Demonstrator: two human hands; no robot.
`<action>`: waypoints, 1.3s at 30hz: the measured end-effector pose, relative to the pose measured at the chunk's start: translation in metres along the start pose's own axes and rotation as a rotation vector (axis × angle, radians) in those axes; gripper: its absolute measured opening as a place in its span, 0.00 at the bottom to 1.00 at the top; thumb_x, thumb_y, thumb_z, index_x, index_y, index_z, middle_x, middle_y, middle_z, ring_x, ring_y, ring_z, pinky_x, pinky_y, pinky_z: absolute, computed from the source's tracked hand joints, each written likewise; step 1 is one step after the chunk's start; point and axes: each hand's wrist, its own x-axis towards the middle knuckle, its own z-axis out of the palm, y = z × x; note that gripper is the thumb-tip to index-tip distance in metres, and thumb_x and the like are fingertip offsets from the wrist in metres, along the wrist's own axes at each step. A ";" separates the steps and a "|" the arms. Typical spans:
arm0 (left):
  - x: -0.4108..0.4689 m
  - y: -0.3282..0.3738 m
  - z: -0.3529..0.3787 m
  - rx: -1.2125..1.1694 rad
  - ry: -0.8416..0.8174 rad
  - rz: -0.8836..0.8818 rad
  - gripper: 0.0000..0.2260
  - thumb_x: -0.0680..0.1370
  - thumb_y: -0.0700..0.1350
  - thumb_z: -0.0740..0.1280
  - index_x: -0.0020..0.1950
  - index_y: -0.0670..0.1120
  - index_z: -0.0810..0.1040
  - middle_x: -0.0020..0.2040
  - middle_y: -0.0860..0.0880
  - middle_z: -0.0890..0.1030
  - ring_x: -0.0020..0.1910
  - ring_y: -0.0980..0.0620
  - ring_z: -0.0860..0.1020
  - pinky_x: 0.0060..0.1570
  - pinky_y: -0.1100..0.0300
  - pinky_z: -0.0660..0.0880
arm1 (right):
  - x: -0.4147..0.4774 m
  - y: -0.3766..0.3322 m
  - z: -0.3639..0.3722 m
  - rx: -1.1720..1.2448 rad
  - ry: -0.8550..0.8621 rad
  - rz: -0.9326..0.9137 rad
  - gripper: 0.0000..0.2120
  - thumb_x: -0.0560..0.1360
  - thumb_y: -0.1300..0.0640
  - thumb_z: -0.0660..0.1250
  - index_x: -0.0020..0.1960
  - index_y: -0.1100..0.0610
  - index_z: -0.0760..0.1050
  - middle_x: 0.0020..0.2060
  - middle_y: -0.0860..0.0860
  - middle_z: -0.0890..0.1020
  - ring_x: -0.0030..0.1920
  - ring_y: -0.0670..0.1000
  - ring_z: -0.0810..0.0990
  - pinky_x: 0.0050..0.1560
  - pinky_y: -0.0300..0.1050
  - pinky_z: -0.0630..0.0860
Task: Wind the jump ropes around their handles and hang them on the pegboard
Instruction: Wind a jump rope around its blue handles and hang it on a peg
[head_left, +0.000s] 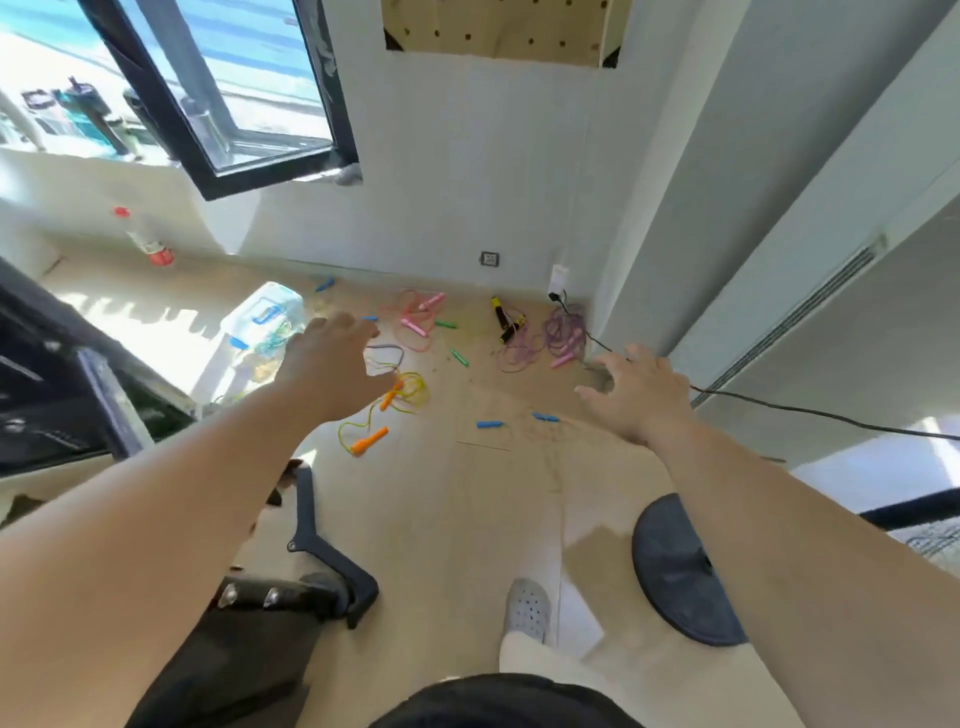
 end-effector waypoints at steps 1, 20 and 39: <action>0.016 0.003 0.003 0.002 -0.027 -0.015 0.31 0.74 0.64 0.70 0.72 0.52 0.71 0.71 0.47 0.73 0.70 0.43 0.69 0.68 0.45 0.69 | 0.021 0.005 0.003 0.017 -0.039 -0.005 0.28 0.77 0.33 0.62 0.74 0.44 0.68 0.76 0.53 0.64 0.74 0.61 0.65 0.70 0.59 0.64; 0.396 -0.040 0.053 -0.085 -0.323 0.073 0.29 0.77 0.61 0.69 0.74 0.51 0.70 0.72 0.47 0.71 0.72 0.43 0.68 0.68 0.44 0.70 | 0.338 0.003 0.039 0.226 -0.296 0.241 0.30 0.77 0.36 0.64 0.73 0.52 0.71 0.72 0.55 0.70 0.69 0.57 0.72 0.69 0.57 0.71; 0.607 0.075 0.159 0.112 -0.692 0.437 0.27 0.78 0.61 0.67 0.74 0.51 0.69 0.70 0.47 0.72 0.68 0.44 0.72 0.64 0.45 0.73 | 0.427 0.049 0.154 0.530 -0.457 0.648 0.26 0.78 0.37 0.64 0.70 0.50 0.73 0.68 0.52 0.72 0.66 0.56 0.74 0.64 0.53 0.73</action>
